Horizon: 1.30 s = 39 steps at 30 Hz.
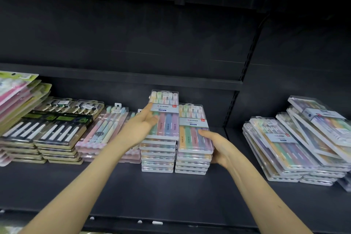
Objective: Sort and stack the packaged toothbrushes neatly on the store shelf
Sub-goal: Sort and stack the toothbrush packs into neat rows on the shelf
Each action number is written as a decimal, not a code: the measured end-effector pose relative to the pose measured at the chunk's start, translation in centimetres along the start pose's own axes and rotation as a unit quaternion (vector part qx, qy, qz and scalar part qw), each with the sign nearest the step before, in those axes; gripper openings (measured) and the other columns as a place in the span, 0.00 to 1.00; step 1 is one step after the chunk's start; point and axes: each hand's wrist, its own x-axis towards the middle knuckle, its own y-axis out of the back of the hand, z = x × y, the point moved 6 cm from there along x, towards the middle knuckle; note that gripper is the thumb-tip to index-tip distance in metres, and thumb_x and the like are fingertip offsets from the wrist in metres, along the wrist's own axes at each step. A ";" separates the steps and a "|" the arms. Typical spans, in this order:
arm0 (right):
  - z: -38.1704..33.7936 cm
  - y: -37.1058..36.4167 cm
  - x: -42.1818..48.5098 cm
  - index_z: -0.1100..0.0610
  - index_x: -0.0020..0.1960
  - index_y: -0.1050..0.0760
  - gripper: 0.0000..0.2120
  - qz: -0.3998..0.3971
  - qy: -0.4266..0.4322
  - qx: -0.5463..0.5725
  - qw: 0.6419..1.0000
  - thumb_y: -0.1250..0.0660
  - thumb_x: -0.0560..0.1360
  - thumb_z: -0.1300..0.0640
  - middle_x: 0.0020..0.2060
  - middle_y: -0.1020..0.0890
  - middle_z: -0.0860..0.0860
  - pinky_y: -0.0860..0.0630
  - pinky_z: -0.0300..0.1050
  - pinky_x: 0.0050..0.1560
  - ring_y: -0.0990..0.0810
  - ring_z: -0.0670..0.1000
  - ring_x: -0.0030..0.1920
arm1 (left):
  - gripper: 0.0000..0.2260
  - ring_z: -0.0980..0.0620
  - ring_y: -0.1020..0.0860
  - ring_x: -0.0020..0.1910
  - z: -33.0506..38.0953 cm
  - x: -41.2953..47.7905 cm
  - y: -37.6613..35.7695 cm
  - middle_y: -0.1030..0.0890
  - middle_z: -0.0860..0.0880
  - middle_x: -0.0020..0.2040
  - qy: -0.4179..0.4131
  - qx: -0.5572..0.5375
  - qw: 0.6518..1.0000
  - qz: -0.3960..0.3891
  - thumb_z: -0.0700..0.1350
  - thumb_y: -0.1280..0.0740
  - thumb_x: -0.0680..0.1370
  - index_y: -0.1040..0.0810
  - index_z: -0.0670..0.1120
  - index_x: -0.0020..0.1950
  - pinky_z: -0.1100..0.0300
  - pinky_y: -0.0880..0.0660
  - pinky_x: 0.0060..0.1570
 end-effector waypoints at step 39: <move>-8.1 31.4 -14.9 0.62 0.66 0.30 0.27 0.353 0.091 -0.188 0.912 0.34 0.77 0.44 0.56 0.25 0.53 0.32 0.45 0.49 0.24 0.47 0.42 | 0.32 0.43 0.24 0.62 25.8 1.7 -34.9 0.24 0.43 0.64 0.068 -0.289 0.922 -0.250 0.62 0.31 0.72 0.27 0.41 0.66 0.52 0.26 0.58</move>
